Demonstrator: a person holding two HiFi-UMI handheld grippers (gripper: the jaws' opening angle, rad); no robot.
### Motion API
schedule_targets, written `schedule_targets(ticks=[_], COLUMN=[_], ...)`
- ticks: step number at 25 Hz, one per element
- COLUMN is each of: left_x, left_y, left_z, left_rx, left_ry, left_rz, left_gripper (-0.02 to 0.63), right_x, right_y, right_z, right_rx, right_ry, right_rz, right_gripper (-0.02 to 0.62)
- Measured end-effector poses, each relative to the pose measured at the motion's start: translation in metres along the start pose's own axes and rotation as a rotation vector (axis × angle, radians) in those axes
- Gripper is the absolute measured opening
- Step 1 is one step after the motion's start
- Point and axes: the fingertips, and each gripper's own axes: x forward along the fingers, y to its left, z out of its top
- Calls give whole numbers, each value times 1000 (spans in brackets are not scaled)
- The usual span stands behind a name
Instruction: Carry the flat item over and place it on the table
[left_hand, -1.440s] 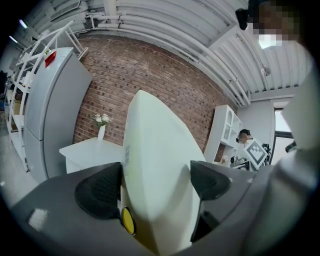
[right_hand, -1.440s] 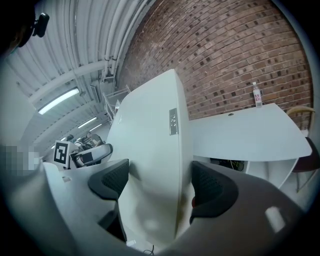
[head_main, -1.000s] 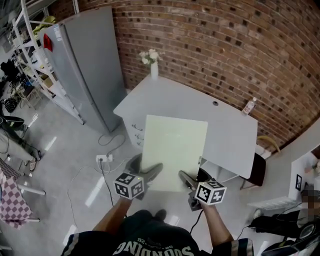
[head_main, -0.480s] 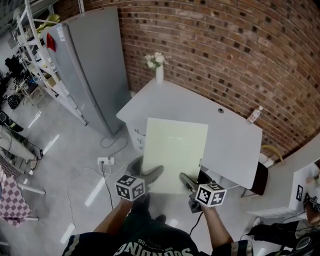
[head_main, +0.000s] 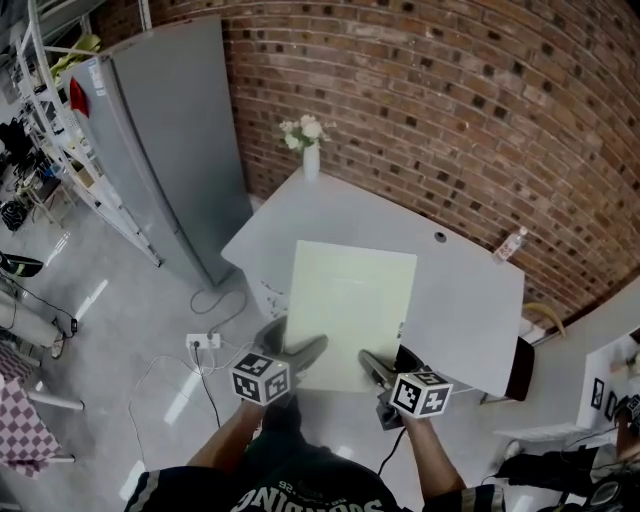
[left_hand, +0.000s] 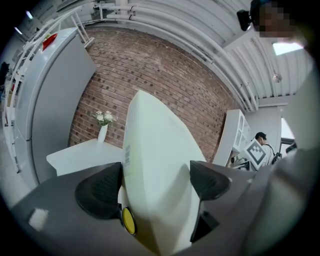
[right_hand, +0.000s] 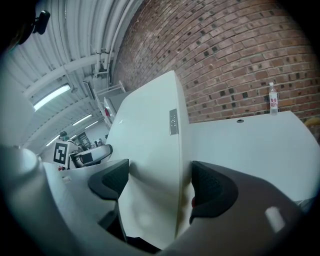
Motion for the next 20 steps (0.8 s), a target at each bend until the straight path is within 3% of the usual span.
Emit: schedule_targets(ticks=[20], left_x=[147], left_y=[158], left_z=[97], left_rx=[10], left_ry=[99], left_rz=[-172], left_gripper=[430], right_x=[167], right_y=[-32], right_z=[121], right_rx=[105], right_ry=[-55], right_rz=[-159], right_gripper=[387])
